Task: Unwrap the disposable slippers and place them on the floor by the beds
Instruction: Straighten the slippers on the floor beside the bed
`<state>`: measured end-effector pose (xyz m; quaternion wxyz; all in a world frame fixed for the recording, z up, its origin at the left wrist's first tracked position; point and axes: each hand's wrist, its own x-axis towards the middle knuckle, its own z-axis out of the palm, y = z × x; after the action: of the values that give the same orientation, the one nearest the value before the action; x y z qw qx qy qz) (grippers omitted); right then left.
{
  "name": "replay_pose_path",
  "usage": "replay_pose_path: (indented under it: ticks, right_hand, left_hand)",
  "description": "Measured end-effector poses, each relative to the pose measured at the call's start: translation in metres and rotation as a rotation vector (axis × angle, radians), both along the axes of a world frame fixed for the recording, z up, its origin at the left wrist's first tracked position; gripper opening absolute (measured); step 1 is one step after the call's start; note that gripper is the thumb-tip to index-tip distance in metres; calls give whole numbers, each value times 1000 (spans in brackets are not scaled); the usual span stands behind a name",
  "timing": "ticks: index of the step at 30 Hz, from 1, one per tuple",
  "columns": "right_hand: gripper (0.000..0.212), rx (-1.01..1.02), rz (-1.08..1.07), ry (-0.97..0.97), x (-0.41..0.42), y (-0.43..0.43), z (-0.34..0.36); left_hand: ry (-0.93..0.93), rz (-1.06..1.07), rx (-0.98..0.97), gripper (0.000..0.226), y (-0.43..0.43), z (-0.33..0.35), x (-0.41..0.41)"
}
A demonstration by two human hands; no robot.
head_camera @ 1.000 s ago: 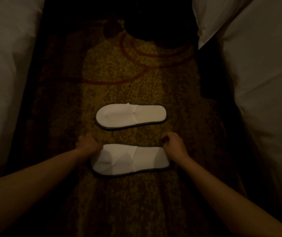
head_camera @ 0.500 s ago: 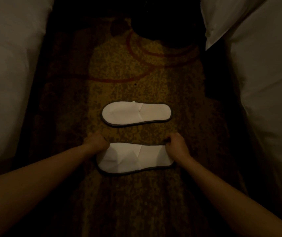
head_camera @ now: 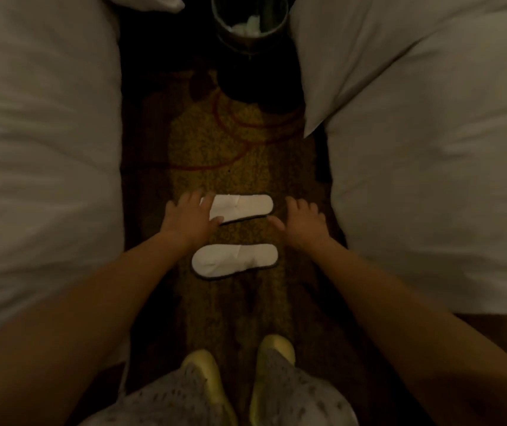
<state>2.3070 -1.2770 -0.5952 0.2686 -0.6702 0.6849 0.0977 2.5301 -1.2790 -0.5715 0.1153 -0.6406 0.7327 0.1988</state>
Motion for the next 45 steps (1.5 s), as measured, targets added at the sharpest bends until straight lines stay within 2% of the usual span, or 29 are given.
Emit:
replay_pose_path:
  ticks: [3, 7, 12, 15, 19, 25, 29, 35, 41, 45]
  right_hand:
    - [74, -33, -30, -23, -13, 1, 88]
    - [75, -133, -84, -18, -35, 6, 205]
    - [74, -214, -141, 3, -70, 33, 334]
    - [71, -242, -198, 3, -95, 57, 395]
    - [69, -245, -327, -5, -123, 108, 456]
    - [70, -239, -529, 20, -149, 231, 513]
    - [69, -199, -731, -1, -167, 331, 529]
    - [72, -182, -1009, -3, -193, 502, 529]
    - [71, -195, -1273, 61, -214, 666, 519]
    - [71, -140, -1434, 52, -241, 772, 505]
  left_hand:
    - [65, -74, -57, 58, -1, 95, -16]
    - [50, -152, -67, 60, -4, 215, -46]
    - [51, -214, 126, 51, 2, 337, -90]
    - [12, -333, 258, 48, 7, 398, -120]
    - [24, -457, 227, 41, 30, 456, -156]
    - [58, -626, 228, 51, 110, 497, -206]
    - [33, -858, 240, 51, 191, 511, -250]
    - [-31, -1203, 193, 51, 323, 511, -334]
    - [-97, -1367, 201, 57, 450, 487, -406]
    - [-49, -1487, 178, 59, 555, 468, -456]
